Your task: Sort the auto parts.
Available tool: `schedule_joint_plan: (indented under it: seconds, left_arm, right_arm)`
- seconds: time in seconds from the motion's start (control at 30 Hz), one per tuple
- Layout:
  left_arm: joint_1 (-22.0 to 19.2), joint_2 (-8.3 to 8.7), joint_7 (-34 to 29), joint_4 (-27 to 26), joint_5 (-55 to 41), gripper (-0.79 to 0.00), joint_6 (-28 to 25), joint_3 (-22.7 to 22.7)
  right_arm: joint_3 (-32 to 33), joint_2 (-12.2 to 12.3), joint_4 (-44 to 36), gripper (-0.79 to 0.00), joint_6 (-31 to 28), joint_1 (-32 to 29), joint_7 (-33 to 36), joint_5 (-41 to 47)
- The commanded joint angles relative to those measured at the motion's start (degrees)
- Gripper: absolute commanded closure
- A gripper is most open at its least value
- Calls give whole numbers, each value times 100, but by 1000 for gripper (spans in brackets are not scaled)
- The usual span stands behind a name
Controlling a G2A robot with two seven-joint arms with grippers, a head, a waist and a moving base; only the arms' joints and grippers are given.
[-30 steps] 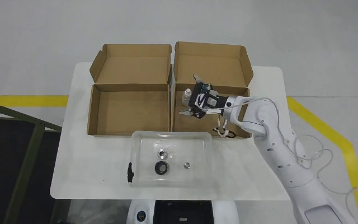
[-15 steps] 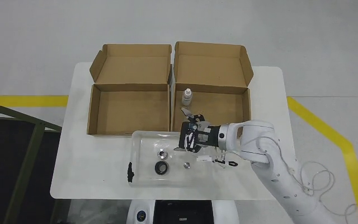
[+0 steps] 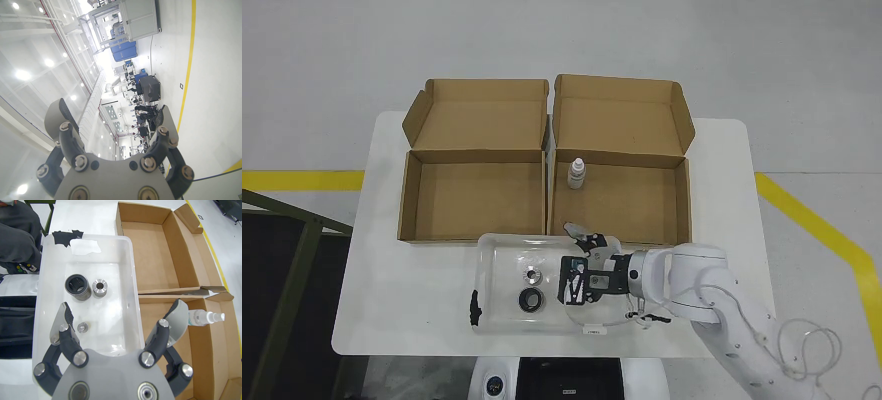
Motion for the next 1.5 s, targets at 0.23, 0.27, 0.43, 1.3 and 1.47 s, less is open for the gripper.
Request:
schedule_joint_plan:
  seconds: [0.23, 0.27, 0.43, 1.3, 1.47]
  left_arm:
    - [0, 0, 0, 0, 0, -785, 0, 0]
    - [0, 0, 0, 0, 0, -785, 0, 0]
    - [0, 0, 0, 0, 0, -785, 0, 0]
    - [0, 0, 0, 0, 0, -785, 0, 0]
    - [0, 0, 0, 0, 0, -785, 0, 0]
  right_arm:
    - [-104, 62, -66, -785, -69, -187, 142, -317]
    - [-123, 68, -53, -785, -84, -196, 178, -361]
    - [-255, 87, 14, -785, -124, -239, 294, -490]
    - [-952, 60, 463, -785, 112, 6, 1150, -742]
    - [-1094, 33, 542, -736, 211, 103, 1250, -808]
